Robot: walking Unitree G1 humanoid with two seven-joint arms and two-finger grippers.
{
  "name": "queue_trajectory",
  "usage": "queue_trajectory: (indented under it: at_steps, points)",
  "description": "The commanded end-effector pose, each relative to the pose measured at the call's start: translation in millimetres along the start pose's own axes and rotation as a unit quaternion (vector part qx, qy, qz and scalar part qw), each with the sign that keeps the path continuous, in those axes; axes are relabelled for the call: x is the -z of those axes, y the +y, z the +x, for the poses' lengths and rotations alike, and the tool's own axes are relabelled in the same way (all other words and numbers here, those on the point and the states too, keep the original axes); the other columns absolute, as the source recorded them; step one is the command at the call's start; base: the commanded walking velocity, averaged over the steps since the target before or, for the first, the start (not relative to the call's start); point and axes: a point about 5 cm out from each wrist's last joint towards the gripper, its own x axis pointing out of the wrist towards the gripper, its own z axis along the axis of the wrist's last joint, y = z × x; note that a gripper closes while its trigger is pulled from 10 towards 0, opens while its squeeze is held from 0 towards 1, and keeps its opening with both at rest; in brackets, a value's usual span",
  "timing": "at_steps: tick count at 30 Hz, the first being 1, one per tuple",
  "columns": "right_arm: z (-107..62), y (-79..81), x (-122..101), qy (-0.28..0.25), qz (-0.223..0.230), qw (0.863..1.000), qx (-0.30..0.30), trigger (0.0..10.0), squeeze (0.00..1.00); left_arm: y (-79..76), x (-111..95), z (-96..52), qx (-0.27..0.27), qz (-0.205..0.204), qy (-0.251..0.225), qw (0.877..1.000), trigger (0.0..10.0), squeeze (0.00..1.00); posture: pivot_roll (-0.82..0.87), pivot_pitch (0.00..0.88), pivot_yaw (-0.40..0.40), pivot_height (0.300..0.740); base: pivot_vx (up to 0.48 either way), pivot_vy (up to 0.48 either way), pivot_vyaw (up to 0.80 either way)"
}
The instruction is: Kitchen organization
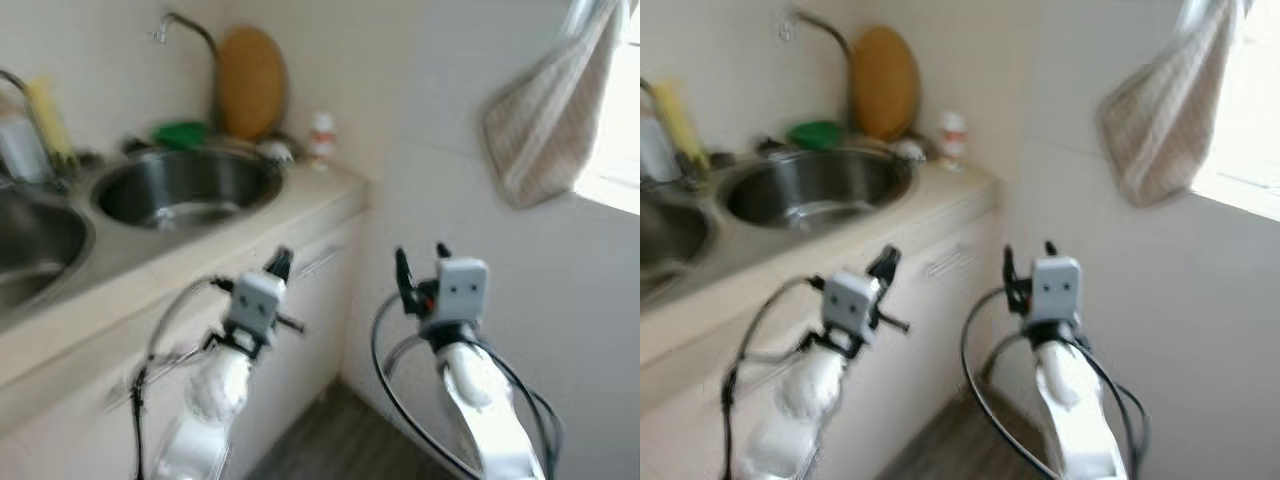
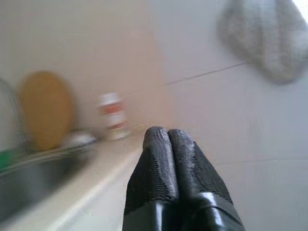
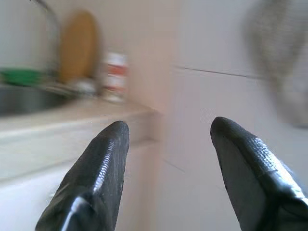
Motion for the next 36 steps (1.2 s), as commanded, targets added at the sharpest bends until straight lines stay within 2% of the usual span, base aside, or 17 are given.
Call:
queue_trajectory:
  at_steps: [1, 10, 24, 29, 36]
  points:
    - [0.7, -1.8, -2, -0.001, 0.001, 1.000, 0.010, 10.0, 0.00, 1.4, -1, 0.5, 0.000, -0.002, -0.004, 1.000, 10.0, 0.00, 0.03, 0.000, -0.021, 0.740, 0.000, 0.000, -0.80]
    - [0.8, -4.3, 3, 0.009, -0.002, 1.000, 0.021, 10.0, 0.00, 0.8, 3, -0.4, -0.005, -0.013, 0.002, 1.000, 10.0, 0.00, 0.03, 0.000, -0.024, 0.740, 0.000, 0.000, -0.80]
    - [-2.8, -8.3, 10, 0.025, -0.005, 0.998, 0.052, 10.0, 0.00, -6.7, 1, 0.8, 0.030, -0.013, -0.010, 0.999, 10.0, 0.00, 0.03, 0.000, -0.015, 0.740, 0.000, 0.000, -0.80]
    - [-4.3, -16.8, 16, 0.039, -0.002, 0.996, 0.083, 10.0, 0.00, -6.6, 5, -0.5, 0.019, -0.021, -0.001, 1.000, 10.0, 0.00, 0.03, 0.000, -0.017, 0.740, 0.000, 0.000, -0.80]
    - [-5.9, -16.6, 15, 0.036, -0.013, 0.996, 0.081, 10.0, 0.00, -12.9, 7, -3.9, 0.032, -0.022, 0.005, 0.999, 10.0, 0.00, 0.03, 0.000, -0.018, 0.740, 0.000, 0.000, -0.80]
